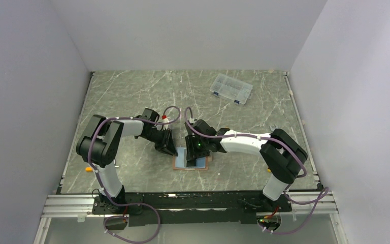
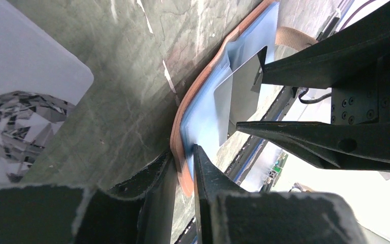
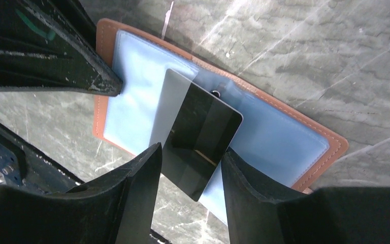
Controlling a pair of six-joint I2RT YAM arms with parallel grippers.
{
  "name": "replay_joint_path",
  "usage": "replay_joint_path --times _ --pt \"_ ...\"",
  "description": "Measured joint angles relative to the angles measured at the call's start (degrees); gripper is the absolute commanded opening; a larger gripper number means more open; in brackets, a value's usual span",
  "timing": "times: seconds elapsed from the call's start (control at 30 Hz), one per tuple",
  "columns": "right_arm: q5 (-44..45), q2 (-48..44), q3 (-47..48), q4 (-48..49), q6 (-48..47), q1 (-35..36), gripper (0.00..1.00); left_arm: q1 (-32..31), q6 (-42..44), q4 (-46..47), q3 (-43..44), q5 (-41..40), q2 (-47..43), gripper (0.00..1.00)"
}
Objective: Put the credit cards into the card holder
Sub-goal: Insert the credit card into the card holder.
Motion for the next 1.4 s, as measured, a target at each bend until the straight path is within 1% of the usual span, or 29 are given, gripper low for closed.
replay_joint_path --times 0.27,0.53,0.9,0.97,1.0,1.03,1.07,1.13,1.27,1.4 --pt "-1.22 -0.83 0.17 -3.02 -1.53 0.07 0.48 0.55 0.00 0.00 0.00 -0.02 0.00 0.22" --pt "-3.10 -0.96 -0.02 -3.10 -2.93 0.98 0.48 0.57 0.00 0.00 0.00 -0.02 0.00 0.22" --pt "-5.77 3.78 4.55 -2.95 -4.50 1.53 0.47 0.57 0.00 0.00 0.00 0.15 0.00 0.24" --pt "-6.10 4.31 5.07 -2.82 -4.72 1.60 0.47 0.57 0.02 0.00 0.00 0.15 0.00 0.27" --pt "-6.38 4.63 5.40 -2.75 -4.96 1.60 0.47 0.57 0.02 0.00 0.00 0.17 0.00 0.31" --pt "-6.54 4.81 5.60 -2.71 -5.11 1.62 0.47 0.57 0.11 0.00 0.00 0.17 0.00 0.38" --pt "-6.67 5.03 5.88 -2.71 -5.35 1.64 0.47 0.59 0.28 0.00 0.00 0.15 0.00 0.47" --pt "-6.86 5.49 6.47 -2.69 -5.64 1.64 0.47 0.59 0.46 -0.07 0.02 0.37 -0.09 0.53" --pt "-7.23 6.54 7.63 -2.40 -6.03 1.66 0.46 0.35 0.44 -0.55 0.44 0.85 -1.44 0.55" --pt "-7.61 7.04 8.17 -2.25 -6.23 1.68 0.46 0.35 0.66 -1.55 1.03 0.33 -1.51 0.51"
